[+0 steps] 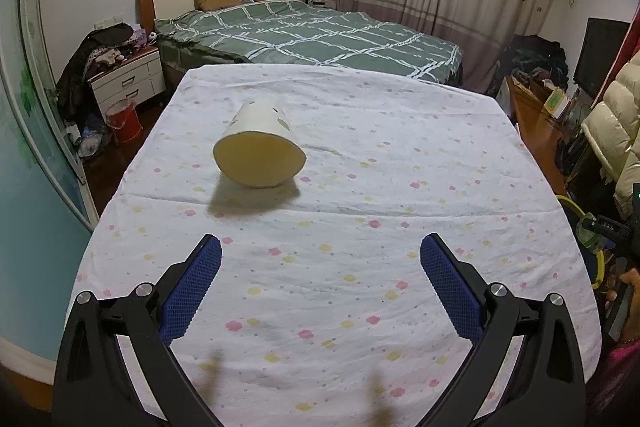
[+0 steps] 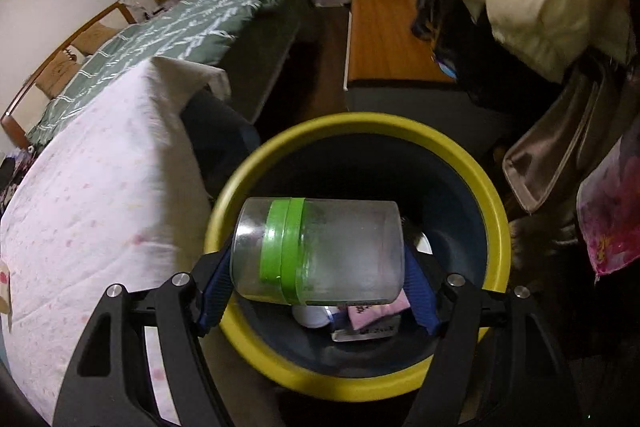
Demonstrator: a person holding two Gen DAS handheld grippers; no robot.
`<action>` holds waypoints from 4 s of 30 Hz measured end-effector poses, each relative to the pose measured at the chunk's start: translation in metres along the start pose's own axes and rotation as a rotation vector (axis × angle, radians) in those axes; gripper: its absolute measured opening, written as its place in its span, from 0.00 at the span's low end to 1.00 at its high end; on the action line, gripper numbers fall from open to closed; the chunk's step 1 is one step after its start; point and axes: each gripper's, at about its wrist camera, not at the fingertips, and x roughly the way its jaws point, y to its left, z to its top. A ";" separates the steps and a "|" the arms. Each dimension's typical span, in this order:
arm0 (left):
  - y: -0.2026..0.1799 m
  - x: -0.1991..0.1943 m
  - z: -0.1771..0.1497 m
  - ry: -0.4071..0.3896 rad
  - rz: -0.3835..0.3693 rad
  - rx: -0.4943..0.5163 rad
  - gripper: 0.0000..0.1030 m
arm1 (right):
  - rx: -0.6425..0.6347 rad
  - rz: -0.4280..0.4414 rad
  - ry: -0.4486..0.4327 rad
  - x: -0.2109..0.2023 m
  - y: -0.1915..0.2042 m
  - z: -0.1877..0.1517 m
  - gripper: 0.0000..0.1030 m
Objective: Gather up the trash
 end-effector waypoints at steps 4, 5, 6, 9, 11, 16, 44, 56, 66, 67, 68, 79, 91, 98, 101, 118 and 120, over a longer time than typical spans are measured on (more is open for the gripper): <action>-0.001 0.006 -0.001 0.014 0.012 0.006 0.95 | 0.025 0.005 -0.003 0.002 -0.008 -0.002 0.71; -0.001 0.008 -0.001 0.017 0.016 0.007 0.95 | 0.026 0.005 -0.006 0.003 -0.008 -0.001 0.72; -0.001 0.010 -0.001 0.019 0.018 0.008 0.95 | 0.027 0.007 -0.010 0.002 -0.009 0.000 0.72; 0.002 0.014 0.001 0.023 0.029 0.013 0.95 | 0.027 0.014 -0.019 -0.002 -0.008 0.001 0.73; 0.006 0.018 0.003 0.026 0.029 0.012 0.95 | 0.018 0.013 -0.026 -0.006 -0.006 0.002 0.73; 0.019 0.029 0.011 0.033 0.058 0.014 0.95 | 0.002 0.030 -0.034 -0.011 0.003 0.000 0.74; 0.089 0.121 0.062 0.075 0.135 0.009 0.15 | -0.069 0.068 -0.054 -0.029 0.037 -0.004 0.74; 0.026 0.074 0.075 -0.024 0.030 0.110 0.03 | -0.049 0.076 -0.109 -0.059 0.014 -0.014 0.74; -0.159 0.030 0.075 -0.034 -0.299 0.363 0.04 | -0.054 0.041 -0.185 -0.103 -0.030 -0.035 0.76; -0.183 0.030 0.072 -0.029 -0.329 0.397 0.03 | -0.054 0.033 -0.193 -0.107 -0.036 -0.037 0.76; -0.207 0.030 0.069 -0.022 -0.358 0.429 0.04 | -0.052 0.027 -0.198 -0.109 -0.041 -0.039 0.76; -0.410 0.067 0.024 0.088 -0.483 0.685 0.04 | -0.003 -0.008 -0.203 -0.115 -0.089 -0.056 0.77; -0.475 0.137 -0.015 0.288 -0.432 0.734 0.04 | 0.005 -0.018 -0.193 -0.115 -0.101 -0.061 0.77; -0.464 0.120 -0.018 0.220 -0.418 0.723 0.84 | -0.003 -0.018 -0.202 -0.124 -0.097 -0.064 0.77; -0.440 0.089 -0.006 0.164 -0.449 0.669 0.83 | -0.012 -0.010 -0.212 -0.130 -0.094 -0.066 0.77; -0.131 -0.116 -0.002 -0.224 -0.151 0.176 0.95 | -0.197 0.119 -0.356 -0.198 -0.013 -0.087 0.81; -0.108 -0.130 -0.009 -0.242 -0.111 0.148 0.95 | -0.220 0.124 -0.379 -0.210 -0.005 -0.092 0.82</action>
